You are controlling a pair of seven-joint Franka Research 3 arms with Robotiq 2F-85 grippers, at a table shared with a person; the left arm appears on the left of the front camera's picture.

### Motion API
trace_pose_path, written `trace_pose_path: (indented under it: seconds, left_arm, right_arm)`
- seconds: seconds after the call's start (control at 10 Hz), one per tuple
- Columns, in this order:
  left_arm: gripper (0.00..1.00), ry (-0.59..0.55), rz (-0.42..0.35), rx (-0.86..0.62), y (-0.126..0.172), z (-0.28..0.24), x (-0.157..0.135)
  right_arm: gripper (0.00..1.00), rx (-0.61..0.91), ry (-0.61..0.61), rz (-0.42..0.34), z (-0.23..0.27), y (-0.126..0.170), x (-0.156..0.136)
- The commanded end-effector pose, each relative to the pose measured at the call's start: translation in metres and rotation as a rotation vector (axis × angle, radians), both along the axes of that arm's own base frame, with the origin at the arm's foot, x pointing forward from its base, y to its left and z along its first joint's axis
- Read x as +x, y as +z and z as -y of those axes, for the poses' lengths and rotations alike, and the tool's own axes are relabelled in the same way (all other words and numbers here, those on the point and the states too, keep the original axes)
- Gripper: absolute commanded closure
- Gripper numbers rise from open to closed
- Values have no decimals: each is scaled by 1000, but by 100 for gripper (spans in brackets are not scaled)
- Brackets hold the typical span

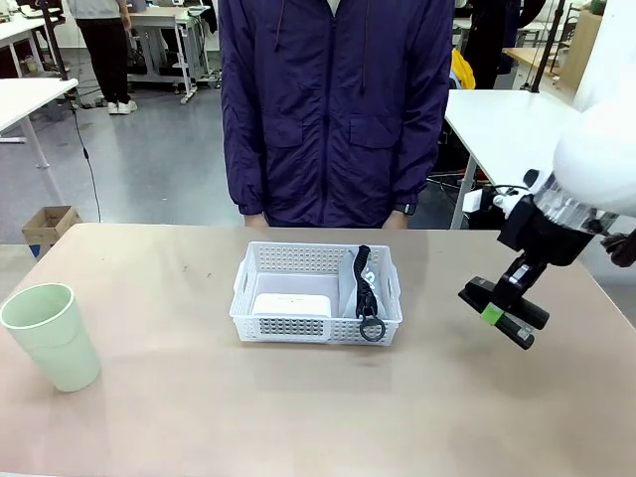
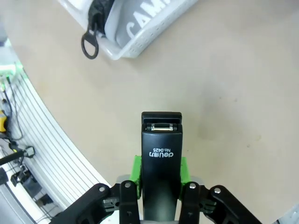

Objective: Efficiently arrange items inside the basket to fit them all.
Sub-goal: Pick up the Stapler and place it inside the Organizing basket.

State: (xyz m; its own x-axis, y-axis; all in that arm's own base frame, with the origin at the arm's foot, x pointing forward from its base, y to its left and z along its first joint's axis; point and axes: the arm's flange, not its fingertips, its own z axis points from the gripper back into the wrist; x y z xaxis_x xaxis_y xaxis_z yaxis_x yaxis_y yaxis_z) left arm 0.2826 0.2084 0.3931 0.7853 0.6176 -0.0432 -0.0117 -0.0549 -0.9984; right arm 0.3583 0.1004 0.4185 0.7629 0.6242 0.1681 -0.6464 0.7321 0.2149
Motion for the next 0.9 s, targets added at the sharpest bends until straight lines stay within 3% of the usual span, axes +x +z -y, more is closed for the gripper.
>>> trace_pose_path:
  seconds: [0.0,0.3,0.4,0.6,0.8]
  left_arm:
    - [0,-1,19,-2,1,3,-2]
    - [0,-1,19,-2,1,3,-2]
    - [0,-1,19,-2,1,3,-2]
    - [0,-1,19,-2,1,3,-2]
    - [0,-1,19,-2,1,3,-2]
  right_arm:
    - [76,-28,39,1,-7,-2,-3]
    - [76,-28,39,1,-7,-2,-3]
    - [63,-13,20,-5,-5,-2,-2]
    - [63,-124,41,192,-55,27,6]
    - [63,-196,134,295,-140,72,20]
